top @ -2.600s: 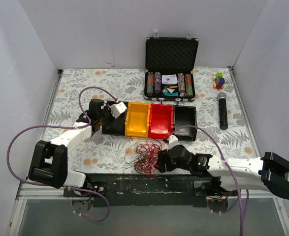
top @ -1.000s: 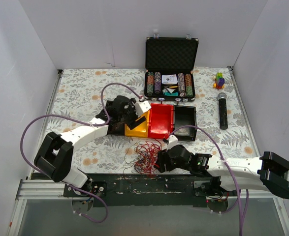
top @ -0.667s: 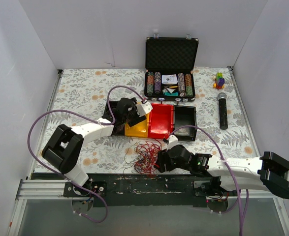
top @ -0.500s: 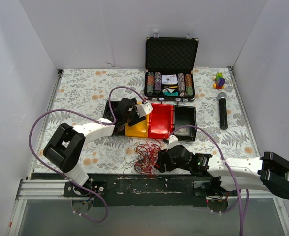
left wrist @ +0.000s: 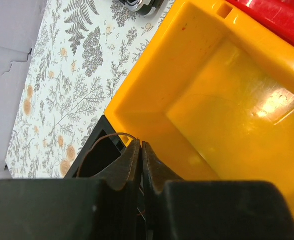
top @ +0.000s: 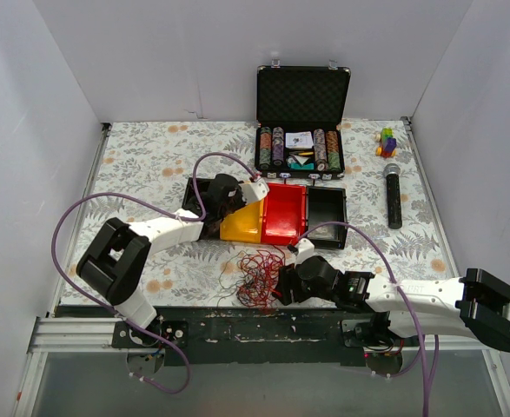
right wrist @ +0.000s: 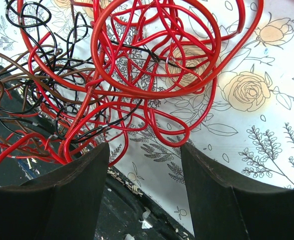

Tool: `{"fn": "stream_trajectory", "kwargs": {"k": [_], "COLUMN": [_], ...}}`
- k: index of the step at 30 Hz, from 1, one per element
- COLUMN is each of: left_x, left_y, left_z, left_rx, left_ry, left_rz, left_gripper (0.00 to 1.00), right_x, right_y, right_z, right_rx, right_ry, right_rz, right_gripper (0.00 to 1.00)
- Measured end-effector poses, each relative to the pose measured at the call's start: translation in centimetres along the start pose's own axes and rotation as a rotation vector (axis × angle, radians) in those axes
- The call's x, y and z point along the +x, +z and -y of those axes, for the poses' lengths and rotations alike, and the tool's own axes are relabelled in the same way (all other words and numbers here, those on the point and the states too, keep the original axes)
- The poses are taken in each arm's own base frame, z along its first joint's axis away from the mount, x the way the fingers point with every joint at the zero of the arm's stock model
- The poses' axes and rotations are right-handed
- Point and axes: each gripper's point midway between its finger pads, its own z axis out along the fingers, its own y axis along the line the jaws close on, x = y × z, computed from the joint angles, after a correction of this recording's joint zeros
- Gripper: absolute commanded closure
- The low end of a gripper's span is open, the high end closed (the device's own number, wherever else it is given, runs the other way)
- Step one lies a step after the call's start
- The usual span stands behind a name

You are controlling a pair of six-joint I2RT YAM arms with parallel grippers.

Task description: Untangle the cables

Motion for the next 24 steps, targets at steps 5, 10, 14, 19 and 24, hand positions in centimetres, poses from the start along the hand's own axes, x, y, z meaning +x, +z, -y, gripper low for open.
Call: {"fn": "stream_trajectory", "kwargs": {"k": [5, 10, 14, 19, 24], "left_x": [0.2, 0.7, 2.2, 4.1, 4.8], "left_y": [-0.3, -1.2, -2.0, -2.8, -3.0], "left_z": [-0.4, -2.4, -4.7, -5.5, -2.6], "left_rx": [-0.018, -0.066, -0.11, -0.103, 0.006], "left_ry": [-0.019, -0.079, -0.172, -0.274, -0.322], "left_rz": [-0.011, -0.022, -0.047, -0.075, -0.091], "left_gripper": [1.0, 1.0, 1.0, 1.0, 1.0], "right_x": [0.0, 0.1, 0.1, 0.1, 0.0], "right_y": [0.0, -0.1, -0.1, -0.1, 0.1], "right_z": [0.0, 0.1, 0.1, 0.1, 0.1], "right_rx": [0.001, 0.003, 0.003, 0.004, 0.009], "right_ry": [0.0, -0.001, -0.001, -0.001, -0.002], "right_rz": [-0.001, -0.003, -0.003, -0.004, -0.007], "right_gripper": [0.32, 0.32, 0.32, 0.32, 0.32]}}
